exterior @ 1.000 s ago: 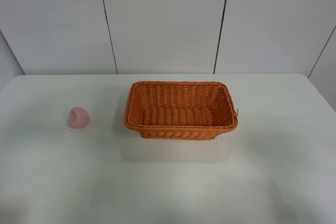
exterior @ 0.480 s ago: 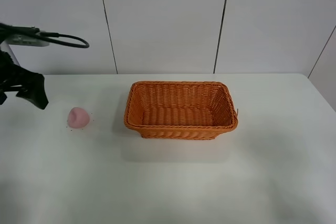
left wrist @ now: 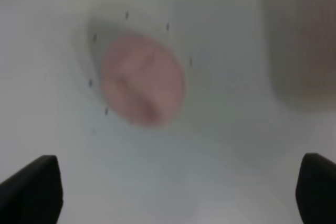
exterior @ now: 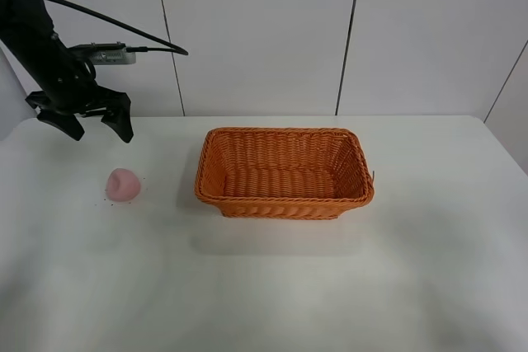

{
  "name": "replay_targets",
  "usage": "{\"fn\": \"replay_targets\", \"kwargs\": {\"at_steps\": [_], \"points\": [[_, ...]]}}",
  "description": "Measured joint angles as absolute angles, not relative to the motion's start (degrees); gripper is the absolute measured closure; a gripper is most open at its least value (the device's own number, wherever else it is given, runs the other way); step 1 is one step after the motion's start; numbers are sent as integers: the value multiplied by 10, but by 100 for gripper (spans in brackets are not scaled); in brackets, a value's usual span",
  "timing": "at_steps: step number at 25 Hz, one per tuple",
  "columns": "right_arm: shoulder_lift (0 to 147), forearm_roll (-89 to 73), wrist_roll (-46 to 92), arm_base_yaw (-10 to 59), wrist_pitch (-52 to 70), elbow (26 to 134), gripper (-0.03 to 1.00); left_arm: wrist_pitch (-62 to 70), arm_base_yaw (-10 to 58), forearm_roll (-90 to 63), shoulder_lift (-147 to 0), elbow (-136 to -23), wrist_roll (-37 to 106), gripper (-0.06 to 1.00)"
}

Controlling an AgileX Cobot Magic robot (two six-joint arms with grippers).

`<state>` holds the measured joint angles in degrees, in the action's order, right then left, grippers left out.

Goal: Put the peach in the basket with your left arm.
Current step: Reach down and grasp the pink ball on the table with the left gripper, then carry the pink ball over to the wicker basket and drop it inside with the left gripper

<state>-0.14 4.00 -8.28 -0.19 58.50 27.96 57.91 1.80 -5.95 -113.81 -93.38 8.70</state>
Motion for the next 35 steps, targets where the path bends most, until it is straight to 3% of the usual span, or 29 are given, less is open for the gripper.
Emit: {"fn": "replay_targets", "kwargs": {"at_steps": [20, 23, 25, 29, 30, 32, 35], "points": [[-1, 39, -83, -2, 585, 280, 27, 544, 18, -68, -1312, -953, 88, -3], [-1, 39, -83, -2, 585, 280, 27, 543, 18, -68, -1312, -953, 88, 6], [-1, 39, -83, -2, 585, 280, 27, 542, 18, -62, -1312, -953, 86, 21], [-1, 39, -83, -2, 585, 280, 27, 547, 18, -21, -1312, -953, 69, 68], [-1, 39, -83, -2, 585, 280, 27, 551, 18, -14, -1311, -953, 68, 74], [-1, 39, -83, -2, 585, 280, 27, 556, 18, -7, -1303, -954, 64, 82], [-1, 39, -83, -2, 585, 280, 27, 565, 18, -3, -1283, -959, 60, 82]]}}
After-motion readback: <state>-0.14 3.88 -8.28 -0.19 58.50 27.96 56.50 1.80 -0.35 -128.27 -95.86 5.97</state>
